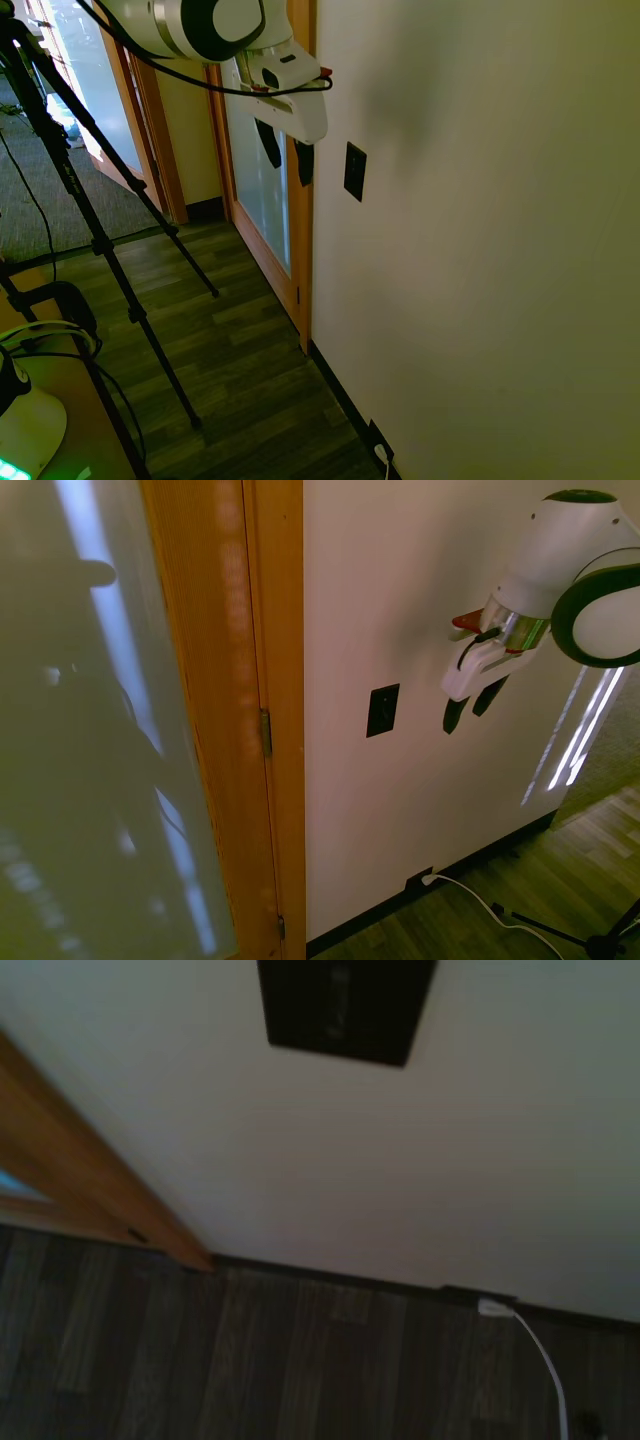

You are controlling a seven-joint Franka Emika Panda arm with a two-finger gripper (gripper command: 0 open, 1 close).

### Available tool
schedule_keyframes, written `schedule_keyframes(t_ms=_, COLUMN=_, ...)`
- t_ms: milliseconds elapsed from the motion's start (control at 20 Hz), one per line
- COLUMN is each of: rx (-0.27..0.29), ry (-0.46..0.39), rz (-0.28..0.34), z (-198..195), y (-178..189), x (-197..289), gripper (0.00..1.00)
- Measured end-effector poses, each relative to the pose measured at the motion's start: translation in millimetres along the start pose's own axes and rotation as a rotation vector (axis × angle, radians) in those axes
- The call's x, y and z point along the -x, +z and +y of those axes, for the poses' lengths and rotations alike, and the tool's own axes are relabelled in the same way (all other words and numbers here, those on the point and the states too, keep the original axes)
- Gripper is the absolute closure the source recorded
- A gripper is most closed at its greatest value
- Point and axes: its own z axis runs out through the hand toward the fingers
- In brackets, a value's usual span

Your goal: Turn on the light

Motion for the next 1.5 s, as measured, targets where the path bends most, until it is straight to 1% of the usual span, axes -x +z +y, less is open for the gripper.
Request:
schedule_keyframes(t_ms=150, rx=-0.044, ry=0.025, rz=0.036, z=-21.6, y=15.0, x=-1.1, gripper=0.0)
schedule_keyframes(t_ms=300, rx=-0.069, ry=0.057, rz=0.078, z=-39.3, y=30.3, x=-1.6, gripper=0.0)
schedule_keyframes(t_ms=550, rx=-0.078, ry=0.128, rz=0.185, z=-63.3, y=51.7, x=-15.2, gripper=0.0)
schedule_keyframes(t_ms=650, rx=-0.085, ry=0.145, rz=0.211, z=-72.7, y=58.9, x=-19.7, gripper=0.0)
schedule_keyframes(t_ms=800, rx=-0.091, ry=0.161, rz=0.221, z=-80.4, y=70.7, x=-23.1, gripper=0.0)
schedule_keyframes(t_ms=1100, rx=-0.09, ry=0.176, rz=0.203, z=-79.6, y=93.9, x=-25.5, gripper=0.0)
schedule_keyframes(t_ms=1150, rx=-0.089, ry=0.176, rz=0.201, z=-80.0, y=96.1, x=-24.1, gripper=1.0)
schedule_keyframes(t_ms=1500, rx=-0.093, ry=0.185, rz=0.209, z=-80.3, y=101.5, x=-24.3, gripper=1.0)
